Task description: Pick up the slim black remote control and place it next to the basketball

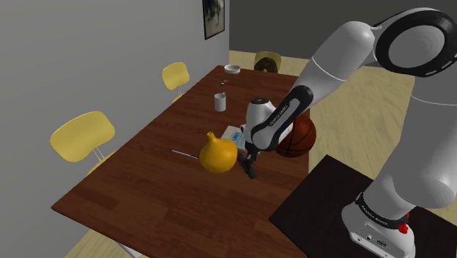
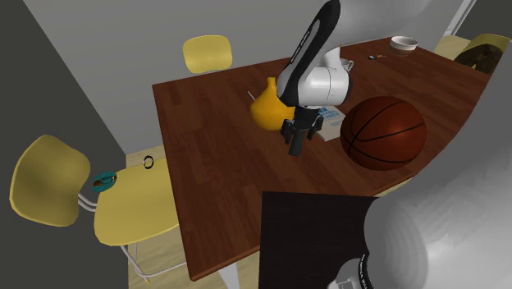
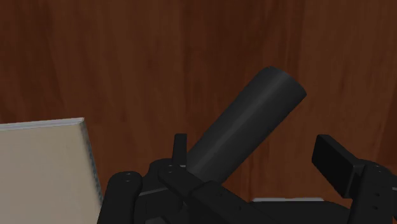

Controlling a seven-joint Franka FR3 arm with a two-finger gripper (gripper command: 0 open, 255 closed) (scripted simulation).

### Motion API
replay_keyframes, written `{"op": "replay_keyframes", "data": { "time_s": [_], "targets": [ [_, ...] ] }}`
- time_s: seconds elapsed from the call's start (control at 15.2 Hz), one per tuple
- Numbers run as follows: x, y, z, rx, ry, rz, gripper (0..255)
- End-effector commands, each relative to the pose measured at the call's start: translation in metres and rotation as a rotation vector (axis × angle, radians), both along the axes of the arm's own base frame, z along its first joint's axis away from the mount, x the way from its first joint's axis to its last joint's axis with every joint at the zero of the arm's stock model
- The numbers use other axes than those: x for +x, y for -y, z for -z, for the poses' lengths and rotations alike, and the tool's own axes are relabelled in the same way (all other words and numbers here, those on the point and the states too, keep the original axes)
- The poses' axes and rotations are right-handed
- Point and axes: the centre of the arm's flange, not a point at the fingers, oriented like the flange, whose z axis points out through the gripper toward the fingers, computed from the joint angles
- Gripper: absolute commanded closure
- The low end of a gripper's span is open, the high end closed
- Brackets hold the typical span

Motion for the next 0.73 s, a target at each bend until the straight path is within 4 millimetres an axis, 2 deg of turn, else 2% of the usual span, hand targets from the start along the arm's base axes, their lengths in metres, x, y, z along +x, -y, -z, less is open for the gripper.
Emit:
{"op": "replay_keyframes", "data": {
  "time_s": [0.0,0.13,0.66],
  "targets": [
    [0.001,0.006,-0.018,-0.001,0.005,0.0,0],
    [0.002,0.007,-0.042,-0.001,0.005,0.0,0],
    [0.002,0.007,-0.042,-0.001,0.005,0.0,0]
  ]
}}
